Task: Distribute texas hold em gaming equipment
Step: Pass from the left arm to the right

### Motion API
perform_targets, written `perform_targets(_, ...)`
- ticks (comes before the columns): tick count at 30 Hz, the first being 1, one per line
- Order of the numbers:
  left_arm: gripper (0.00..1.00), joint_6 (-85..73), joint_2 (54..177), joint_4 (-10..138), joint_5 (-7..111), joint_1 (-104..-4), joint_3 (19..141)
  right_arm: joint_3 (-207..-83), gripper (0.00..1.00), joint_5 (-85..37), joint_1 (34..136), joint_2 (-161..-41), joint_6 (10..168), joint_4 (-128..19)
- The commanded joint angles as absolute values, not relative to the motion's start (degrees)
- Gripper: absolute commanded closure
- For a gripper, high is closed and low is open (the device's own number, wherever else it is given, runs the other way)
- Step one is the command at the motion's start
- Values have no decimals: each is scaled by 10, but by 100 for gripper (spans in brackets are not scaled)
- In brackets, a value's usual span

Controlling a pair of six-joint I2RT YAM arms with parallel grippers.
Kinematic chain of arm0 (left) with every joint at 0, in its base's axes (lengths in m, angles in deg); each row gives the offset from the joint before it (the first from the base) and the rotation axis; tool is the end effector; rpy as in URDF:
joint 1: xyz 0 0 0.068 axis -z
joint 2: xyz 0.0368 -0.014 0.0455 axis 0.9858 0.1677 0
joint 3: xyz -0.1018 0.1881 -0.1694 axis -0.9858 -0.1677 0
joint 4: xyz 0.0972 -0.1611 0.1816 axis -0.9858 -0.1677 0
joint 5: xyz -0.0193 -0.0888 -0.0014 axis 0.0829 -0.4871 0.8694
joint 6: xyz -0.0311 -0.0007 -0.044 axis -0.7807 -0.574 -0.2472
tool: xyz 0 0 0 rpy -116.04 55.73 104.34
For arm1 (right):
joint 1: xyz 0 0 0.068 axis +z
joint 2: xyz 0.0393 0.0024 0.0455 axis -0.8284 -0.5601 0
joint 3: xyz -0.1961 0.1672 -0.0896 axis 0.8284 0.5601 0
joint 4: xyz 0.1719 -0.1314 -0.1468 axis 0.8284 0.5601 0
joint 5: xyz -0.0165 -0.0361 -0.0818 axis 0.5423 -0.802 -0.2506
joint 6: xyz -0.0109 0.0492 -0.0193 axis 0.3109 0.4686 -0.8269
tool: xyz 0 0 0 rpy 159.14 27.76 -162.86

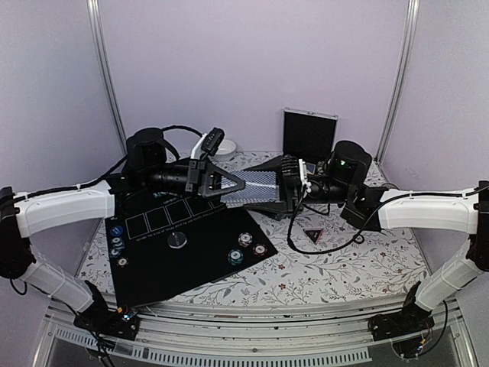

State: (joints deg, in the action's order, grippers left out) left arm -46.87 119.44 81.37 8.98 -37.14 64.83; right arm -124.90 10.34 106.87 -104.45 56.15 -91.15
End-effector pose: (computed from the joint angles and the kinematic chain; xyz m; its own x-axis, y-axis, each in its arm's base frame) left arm 0.2127 -0.2376 0.3307 -0.8091 0.0783 -0.5824 0.5830 -0.0177 -0.8123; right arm 0.1950 0.2778 0.3229 0.5098 0.1043 -0.8539 -0.8589 0.0051 -0.5121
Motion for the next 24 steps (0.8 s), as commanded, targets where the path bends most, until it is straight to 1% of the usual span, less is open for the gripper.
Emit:
perform_targets(1,100,-471,1195,837,69,-369,660,-1244,30,86,1067,-1043,565,-901)
perform_targets(4,100,-471,1196,839,66,-369,660,-1242,29,84,1065,-1043,566,-899)
perform_targets(7,100,-472,1197,846,62,-369,662,-1244,36,87,1064,-1046,570,-899)
perform_targets(10,100,-475,1199,850,57,-369,663,-1246,40,88,1064,-1048,574,-900)
perform_targets(13,94,-475,1200,852,56,-368,663,-1246,42,88,1064,-1049,577,-900)
perform_targets(21,78,-473,1197,855,56,-367,663,-1246,42,84,1063,-1050,581,-901)
perform_targets(24,74,-473,1196,854,54,-367,663,-1246,42,83,1063,-1050,582,-902)
